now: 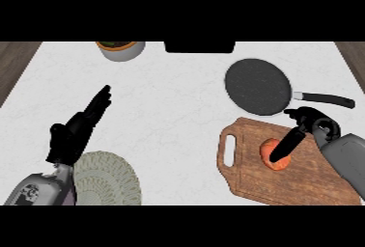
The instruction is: Pick the squash from the cutting board and place it in the pan
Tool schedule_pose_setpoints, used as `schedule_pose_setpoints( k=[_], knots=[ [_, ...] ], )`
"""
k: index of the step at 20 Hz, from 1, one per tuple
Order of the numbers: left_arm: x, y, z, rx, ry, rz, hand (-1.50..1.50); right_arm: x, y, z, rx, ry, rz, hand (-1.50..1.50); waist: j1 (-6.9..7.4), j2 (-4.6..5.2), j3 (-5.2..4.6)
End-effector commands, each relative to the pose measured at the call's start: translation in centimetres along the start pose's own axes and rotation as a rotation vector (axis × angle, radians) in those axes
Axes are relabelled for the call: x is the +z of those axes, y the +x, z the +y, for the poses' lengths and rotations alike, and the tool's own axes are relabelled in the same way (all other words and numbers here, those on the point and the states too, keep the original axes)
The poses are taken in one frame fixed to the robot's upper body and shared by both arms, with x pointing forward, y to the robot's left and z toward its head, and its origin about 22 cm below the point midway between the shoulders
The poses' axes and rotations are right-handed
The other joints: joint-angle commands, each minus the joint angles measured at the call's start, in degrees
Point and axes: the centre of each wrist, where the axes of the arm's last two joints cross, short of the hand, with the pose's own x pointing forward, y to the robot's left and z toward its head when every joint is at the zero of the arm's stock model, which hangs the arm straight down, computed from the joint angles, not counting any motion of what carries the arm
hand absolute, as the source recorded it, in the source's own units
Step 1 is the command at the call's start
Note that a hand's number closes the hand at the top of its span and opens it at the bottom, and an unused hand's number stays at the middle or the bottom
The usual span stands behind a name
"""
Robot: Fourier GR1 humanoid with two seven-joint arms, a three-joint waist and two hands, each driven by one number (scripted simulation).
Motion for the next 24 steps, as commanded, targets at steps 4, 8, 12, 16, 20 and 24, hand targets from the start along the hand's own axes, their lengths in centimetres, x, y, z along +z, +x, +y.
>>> schedule_pose_setpoints(
  k=[4, 8, 12, 16, 20, 24],
  knots=[
    [0.4, 0.3, -0.1, -0.023, 0.012, 0.01, 0.0, 0.0, 1.4, 0.1, 0.113, 0.007, 0.199, -1.5, -0.27, -0.14, 0.02],
    [-1.5, 1.2, 0.9, -0.005, 0.021, 0.01, 0.0, -0.7, 0.6, 3.2, 0.112, 0.025, 0.188, -1.5, -1.23, -0.13, 0.02],
    [0.3, 2.0, 1.0, 0.008, 0.017, -0.012, 0.0, -1.9, 0.8, 2.7, 0.121, 0.009, 0.224, -1.5, -0.21, -0.11, 0.05],
    [0.1, 0.5, 0.0, 0.0, 0.022, 0.024, 0.0, -2.4, 0.7, 4.2, 0.094, 0.003, 0.2, -1.5, -0.58, -0.07, 0.05],
    [-0.3, 0.8, -0.8, 0.011, 0.004, 0.006, 0.0, -2.8, 0.5, 5.2, 0.1, 0.001, 0.215, -1.5, -0.62, -0.11, 0.05],
    [0.5, 0.1, 1.1, 0.0, 0.011, -0.003, 0.0, -4.0, -0.3, 5.0, 0.158, 0.064, 0.112, 1.5, -0.49, -0.07, 0.06]
  ],
)
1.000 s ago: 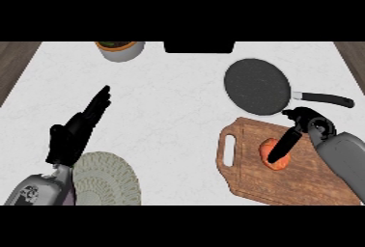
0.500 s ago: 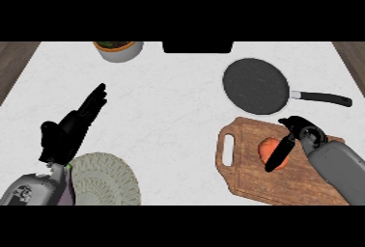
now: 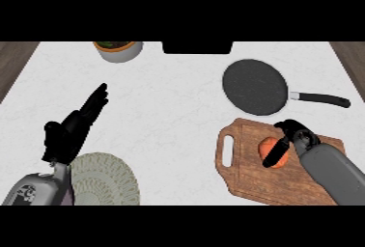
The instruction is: Pick the squash from the cutting board and place it in the pan
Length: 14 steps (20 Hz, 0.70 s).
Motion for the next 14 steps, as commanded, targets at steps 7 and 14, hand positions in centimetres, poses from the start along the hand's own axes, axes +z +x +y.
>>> schedule_pose_setpoints(
  k=[7, 14],
  knots=[
    [0.1, 0.2, -1.0, -0.007, -0.003, -0.004, 0.0, -0.3, 1.2, 2.4, 0.086, 0.095, 0.028, 1.5, 0.07, 0.41, 0.57],
    [0.7, 0.1, 0.6, 0.006, 0.003, 0.014, 0.0, 2.6, 0.5, 0.0, 0.08, -0.037, -0.002, 1.5, -0.42, 0.22, 0.54]
  ],
)
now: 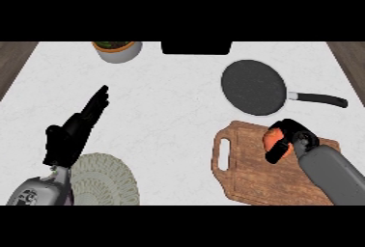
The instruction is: Pick the squash from the cutting board and place it in the pan
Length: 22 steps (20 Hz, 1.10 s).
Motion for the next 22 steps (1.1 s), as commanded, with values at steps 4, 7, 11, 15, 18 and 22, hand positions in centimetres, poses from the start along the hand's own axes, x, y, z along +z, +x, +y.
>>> schedule_pose_setpoints(
  k=[4, 7, 11, 15, 18, 22],
  knots=[
    [-0.1, 0.2, 0.1, 0.003, -0.024, -0.009, 0.0, 8.0, 7.2, 8.1, 0.185, -0.226, -0.448, 1.5, 0.65, -0.06, 0.83],
    [-0.1, -0.4, -0.3, -0.006, -0.034, 0.006, 0.0, 13.4, 11.0, 10.6, 0.243, -0.384, -0.7, 1.5, 1.85, -0.09, 0.79],
    [0.1, -1.0, 0.2, -0.001, -0.007, 0.023, 0.0, 16.8, 11.2, 14.1, 0.186, -0.581, -0.809, 1.5, -0.09, -0.09, 0.83],
    [0.5, -0.9, 0.4, -0.001, 0.012, 0.03, 0.0, 20.4, 11.7, 13.6, 0.116, -0.837, -0.9, 1.5, -0.57, -0.46, 0.85],
    [0.7, -0.1, 1.9, -0.005, 0.01, 0.013, 0.0, 22.3, 10.0, 12.2, 0.041, -0.874, -0.915, 1.5, -0.77, 0.04, 0.91],
    [-0.2, -0.1, 1.6, -0.008, 0.026, 0.005, 0.0, 20.2, 10.7, 13.2, 0.004, -0.944, -0.856, 1.5, -0.36, 0.51, 0.91]
  ],
)
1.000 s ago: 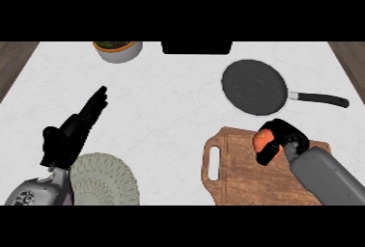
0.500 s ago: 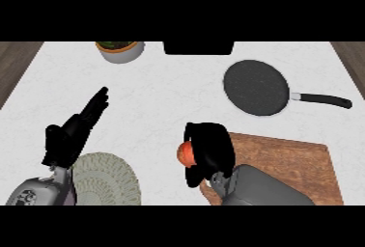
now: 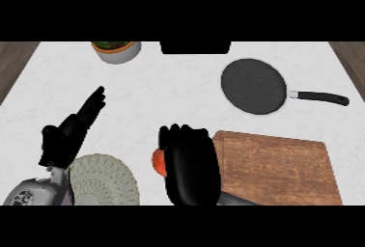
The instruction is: Pick the squash from the cutting board and place it in the pan
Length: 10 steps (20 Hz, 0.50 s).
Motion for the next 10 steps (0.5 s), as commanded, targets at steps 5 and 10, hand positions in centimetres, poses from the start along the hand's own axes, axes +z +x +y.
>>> schedule_pose_setpoints(
  k=[5, 10],
  knots=[
    [-0.1, 0.8, -1.0, 0.005, -0.002, -0.021, 0.0, -1.2, -2.6, 0.0, -0.129, -0.156, 0.226, 1.5, 0.22, 0.45, 0.06],
    [-0.2, 0.8, -0.2, 0.001, -0.008, -0.029, 0.0, -3.9, -7.7, 1.7, -0.247, -0.217, 0.254, 1.5, 0.78, 0.68, 0.08]
  ],
)
